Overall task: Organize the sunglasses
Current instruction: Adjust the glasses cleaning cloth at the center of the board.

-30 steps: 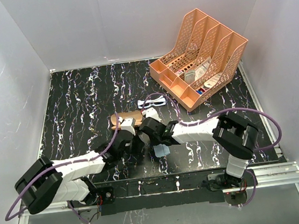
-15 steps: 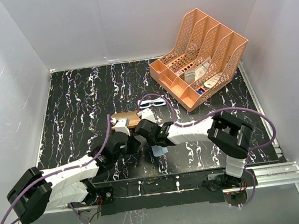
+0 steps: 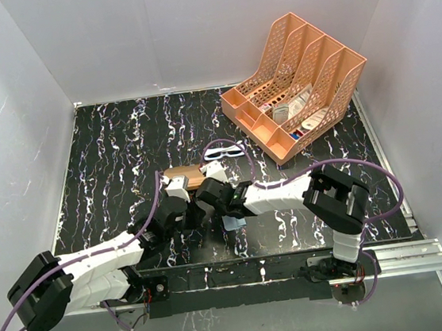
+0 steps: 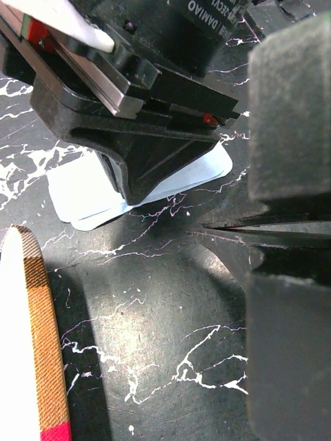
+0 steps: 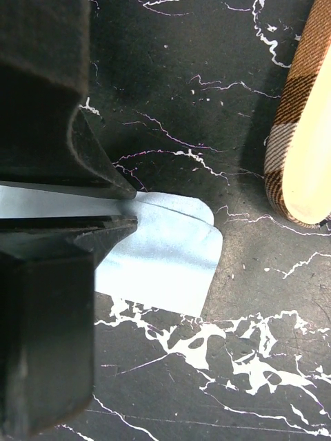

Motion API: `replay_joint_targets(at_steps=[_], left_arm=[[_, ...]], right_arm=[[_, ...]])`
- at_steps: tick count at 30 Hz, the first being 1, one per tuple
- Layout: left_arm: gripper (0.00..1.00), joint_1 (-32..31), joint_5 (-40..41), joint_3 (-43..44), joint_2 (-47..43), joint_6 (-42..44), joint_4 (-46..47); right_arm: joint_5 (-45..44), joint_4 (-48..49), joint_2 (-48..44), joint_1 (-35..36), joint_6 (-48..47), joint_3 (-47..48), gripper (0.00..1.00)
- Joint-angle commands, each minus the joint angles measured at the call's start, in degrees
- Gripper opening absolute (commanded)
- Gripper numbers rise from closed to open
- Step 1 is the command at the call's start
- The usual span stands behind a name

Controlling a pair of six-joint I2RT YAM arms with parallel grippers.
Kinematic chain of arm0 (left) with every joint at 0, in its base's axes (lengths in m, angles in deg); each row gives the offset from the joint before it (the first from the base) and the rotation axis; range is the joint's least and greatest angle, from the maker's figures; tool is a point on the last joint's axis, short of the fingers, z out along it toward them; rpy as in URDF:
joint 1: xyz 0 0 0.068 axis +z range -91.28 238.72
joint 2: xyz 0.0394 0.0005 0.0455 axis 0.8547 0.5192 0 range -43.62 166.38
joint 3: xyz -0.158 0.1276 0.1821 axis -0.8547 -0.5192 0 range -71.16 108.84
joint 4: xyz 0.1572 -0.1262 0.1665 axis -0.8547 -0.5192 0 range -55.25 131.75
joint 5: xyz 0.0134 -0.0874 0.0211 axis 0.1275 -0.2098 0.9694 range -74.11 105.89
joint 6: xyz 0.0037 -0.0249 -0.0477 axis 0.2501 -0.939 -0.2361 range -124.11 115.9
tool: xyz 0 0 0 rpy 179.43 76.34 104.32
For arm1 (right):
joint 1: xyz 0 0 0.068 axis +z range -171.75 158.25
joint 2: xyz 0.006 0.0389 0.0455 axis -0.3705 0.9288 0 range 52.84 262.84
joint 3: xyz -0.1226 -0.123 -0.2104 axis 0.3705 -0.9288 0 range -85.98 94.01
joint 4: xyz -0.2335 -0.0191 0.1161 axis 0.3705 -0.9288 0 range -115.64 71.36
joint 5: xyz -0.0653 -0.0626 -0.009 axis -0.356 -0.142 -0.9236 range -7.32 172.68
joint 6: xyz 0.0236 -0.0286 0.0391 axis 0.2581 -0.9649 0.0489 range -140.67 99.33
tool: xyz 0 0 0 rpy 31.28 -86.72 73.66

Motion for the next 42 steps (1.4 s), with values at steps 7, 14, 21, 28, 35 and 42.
replay_joint_targets(at_steps=[7, 14, 21, 28, 35, 42], left_arm=[[0.00, 0.25, -0.54, 0.23, 0.79, -0.24, 0.70], [0.00, 0.25, -0.92, 0.03, 0.77, -0.37, 0.86], [0.00, 0.28, -1.19, 0.20, 1.33, -0.24, 1.14], [0.00, 0.30, -1.22, 0.66, 1.45, -0.05, 0.96], [0.00, 0.23, -1.43, 0.66, 1.70, -0.12, 1.13], [0.00, 0.23, -1.93, 0.51, 2.00, -0.12, 1.64]], right_arm=[[3.68, -2.24, 2.06, 0.42, 0.73, -2.35, 0.07], [4.82, -1.21, 1.05, 0.39, 0.68, -2.70, 0.13], [5.20, -1.16, 0.52, 0.42, 0.62, -2.53, 0.18], [5.24, -1.31, 0.34, 0.42, 0.59, -2.51, 0.09], [5.00, -1.31, 0.13, 0.42, 0.64, -2.71, 0.05], [4.80, -1.43, -0.67, 0.38, 0.78, -2.79, 0.14]])
